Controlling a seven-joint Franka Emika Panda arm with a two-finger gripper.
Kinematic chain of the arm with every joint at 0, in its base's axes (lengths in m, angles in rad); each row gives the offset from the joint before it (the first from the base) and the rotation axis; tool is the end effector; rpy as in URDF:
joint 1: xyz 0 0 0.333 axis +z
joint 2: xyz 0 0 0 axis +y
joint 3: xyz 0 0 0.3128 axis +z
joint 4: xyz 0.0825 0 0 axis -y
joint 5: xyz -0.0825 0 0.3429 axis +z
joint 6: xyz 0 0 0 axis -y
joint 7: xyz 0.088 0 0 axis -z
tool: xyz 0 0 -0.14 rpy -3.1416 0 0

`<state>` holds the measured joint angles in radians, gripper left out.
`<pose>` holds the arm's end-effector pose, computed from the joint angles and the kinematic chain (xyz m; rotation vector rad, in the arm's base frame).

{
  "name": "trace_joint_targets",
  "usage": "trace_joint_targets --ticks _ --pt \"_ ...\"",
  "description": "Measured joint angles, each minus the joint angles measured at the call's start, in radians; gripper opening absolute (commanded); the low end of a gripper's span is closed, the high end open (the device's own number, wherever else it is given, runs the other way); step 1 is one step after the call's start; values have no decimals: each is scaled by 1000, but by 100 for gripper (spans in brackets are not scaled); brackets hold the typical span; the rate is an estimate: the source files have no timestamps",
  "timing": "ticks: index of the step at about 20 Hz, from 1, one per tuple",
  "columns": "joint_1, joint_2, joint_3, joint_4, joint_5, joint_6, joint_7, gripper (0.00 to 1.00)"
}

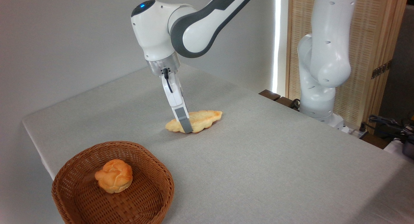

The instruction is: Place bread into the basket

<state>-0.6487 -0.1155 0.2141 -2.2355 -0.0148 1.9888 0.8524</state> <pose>0.4084 -0.1902 0.3931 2.4607 -1.8380 -0.1896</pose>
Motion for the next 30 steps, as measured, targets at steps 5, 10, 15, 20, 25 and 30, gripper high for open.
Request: trace_joint_targets --ticks 5,10,15,20,25,30 --pt "0 0 1 0 0 0 0 41" --pt "2 -3 6 5 0 0 0 41" --pt "4 -26 31 65 0 0 -2 41" --pt "6 -39 115 176 0 4 -3 41" --pt "8 -13 220 256 -4 136 -4 41" --pt "9 70 270 277 -47 321 -53 50"
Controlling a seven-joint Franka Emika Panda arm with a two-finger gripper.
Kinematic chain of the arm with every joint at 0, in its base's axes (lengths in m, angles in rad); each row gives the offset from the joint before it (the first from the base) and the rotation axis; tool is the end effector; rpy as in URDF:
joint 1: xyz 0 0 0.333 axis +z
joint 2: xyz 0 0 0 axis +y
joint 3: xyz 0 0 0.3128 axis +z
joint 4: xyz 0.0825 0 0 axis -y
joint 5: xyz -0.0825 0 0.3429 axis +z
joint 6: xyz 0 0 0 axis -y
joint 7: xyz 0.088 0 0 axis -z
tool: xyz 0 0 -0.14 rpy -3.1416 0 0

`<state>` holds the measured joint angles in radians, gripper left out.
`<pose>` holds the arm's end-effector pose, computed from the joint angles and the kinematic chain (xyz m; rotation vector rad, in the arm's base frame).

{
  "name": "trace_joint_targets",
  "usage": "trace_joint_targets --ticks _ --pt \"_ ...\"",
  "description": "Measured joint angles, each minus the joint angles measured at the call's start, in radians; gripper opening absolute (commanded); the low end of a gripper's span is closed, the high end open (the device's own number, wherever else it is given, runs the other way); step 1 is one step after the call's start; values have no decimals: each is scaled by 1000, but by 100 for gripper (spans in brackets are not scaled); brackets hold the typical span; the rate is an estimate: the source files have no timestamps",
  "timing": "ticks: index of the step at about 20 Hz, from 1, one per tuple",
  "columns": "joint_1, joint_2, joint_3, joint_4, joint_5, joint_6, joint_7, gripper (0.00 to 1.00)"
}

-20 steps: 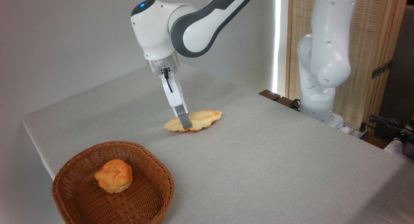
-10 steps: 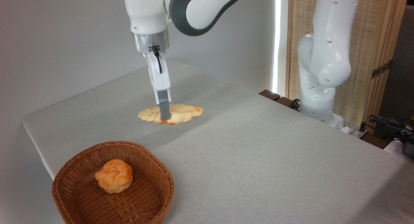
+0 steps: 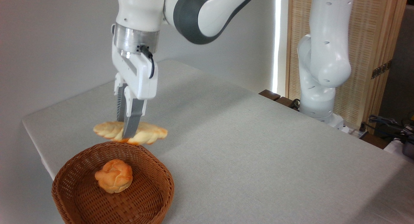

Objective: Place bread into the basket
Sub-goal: 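Lift the held croissant and carry it over the woven basket, then lower the croissant into the basket, open the gripper, raise it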

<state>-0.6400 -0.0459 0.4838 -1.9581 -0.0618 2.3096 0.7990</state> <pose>0.5485 -0.0855 0.5143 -2.7147 1.3430 -0.6064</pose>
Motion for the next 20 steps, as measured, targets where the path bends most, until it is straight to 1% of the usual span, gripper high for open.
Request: trace_joint_targets --ticks 1,2,3,4,5,7,11,15,20 --pt "0 19 9 5 -15 34 -19 57" --pt "0 37 19 8 -36 66 -37 69" --pt "1 53 27 11 -59 93 -49 88" --pt "1 66 34 12 -73 115 -57 96" --pt "1 76 38 14 -78 129 -62 100" --pt "1 93 39 15 -84 159 -70 100" --pt "6 104 40 19 -89 183 -74 100" --pt "8 108 41 20 -104 186 -74 100" --pt "8 112 41 21 -105 192 -76 100"
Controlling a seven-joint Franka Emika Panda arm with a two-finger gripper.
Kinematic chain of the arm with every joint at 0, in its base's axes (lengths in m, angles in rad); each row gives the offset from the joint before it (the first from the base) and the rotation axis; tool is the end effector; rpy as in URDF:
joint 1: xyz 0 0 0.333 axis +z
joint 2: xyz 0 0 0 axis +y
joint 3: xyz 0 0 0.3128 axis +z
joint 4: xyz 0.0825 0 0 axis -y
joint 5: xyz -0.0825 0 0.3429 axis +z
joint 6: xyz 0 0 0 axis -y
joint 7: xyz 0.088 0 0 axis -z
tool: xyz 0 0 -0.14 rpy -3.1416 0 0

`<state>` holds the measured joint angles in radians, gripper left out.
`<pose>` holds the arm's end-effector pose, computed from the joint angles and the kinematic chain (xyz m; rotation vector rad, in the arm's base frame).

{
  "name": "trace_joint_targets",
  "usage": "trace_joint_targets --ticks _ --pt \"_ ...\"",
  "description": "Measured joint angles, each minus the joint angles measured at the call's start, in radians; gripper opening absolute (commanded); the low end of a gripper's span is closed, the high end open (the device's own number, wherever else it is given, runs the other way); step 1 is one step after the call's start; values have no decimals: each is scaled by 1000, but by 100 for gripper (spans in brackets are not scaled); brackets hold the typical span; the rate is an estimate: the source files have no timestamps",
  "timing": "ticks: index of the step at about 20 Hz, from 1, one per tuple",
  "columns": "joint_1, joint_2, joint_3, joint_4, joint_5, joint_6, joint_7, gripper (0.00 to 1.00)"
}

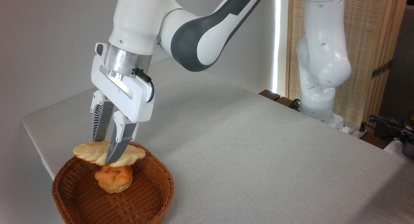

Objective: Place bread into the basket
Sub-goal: 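Lower the croissant into the basket, open the gripper, raise it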

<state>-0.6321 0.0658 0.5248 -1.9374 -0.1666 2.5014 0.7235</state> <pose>0.5874 -0.0714 0.4952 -2.7843 1.0678 -0.7828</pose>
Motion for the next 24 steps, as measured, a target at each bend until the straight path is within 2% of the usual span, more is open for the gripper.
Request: trace_joint_targets --ticks 10,15,20,24 --pt "0 0 0 2 0 5 -4 100" --pt "-2 -2 -1 9 0 -9 -75 100" --pt "-3 -34 -5 50 7 -194 -88 100" --pt "-6 -69 -11 87 76 -383 -88 100"
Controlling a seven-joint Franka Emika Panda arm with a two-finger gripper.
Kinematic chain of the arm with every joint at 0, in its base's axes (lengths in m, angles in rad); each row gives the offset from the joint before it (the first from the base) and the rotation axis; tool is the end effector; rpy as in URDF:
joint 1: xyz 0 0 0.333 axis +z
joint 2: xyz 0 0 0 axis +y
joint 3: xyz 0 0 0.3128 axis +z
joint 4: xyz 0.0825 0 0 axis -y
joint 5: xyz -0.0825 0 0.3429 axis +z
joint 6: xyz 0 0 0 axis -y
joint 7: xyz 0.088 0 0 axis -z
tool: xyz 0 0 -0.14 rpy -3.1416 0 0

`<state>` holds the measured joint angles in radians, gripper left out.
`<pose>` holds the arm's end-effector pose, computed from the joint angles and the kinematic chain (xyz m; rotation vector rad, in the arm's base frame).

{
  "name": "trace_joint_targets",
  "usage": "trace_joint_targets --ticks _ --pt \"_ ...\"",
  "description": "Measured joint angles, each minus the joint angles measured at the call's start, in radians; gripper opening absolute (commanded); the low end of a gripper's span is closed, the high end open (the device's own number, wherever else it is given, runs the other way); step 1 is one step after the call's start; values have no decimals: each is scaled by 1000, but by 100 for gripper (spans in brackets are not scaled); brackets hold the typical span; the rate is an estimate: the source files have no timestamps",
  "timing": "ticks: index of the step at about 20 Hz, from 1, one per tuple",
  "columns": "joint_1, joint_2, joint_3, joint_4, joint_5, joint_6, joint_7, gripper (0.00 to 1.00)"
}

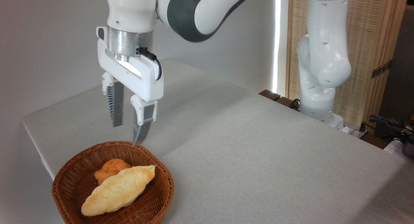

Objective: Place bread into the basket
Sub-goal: 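Lower the croissant into the basket, open the gripper, raise it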

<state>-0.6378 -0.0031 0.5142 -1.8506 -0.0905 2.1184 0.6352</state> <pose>0.5513 -0.0749 0.5205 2.8973 -1.0938 0.4410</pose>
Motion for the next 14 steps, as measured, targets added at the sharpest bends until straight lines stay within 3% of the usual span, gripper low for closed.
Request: trace_joint_targets --ticks 5,14 --pt "-2 -12 -31 8 66 -180 -42 100" --pt "5 -38 -15 13 51 -231 -107 100"
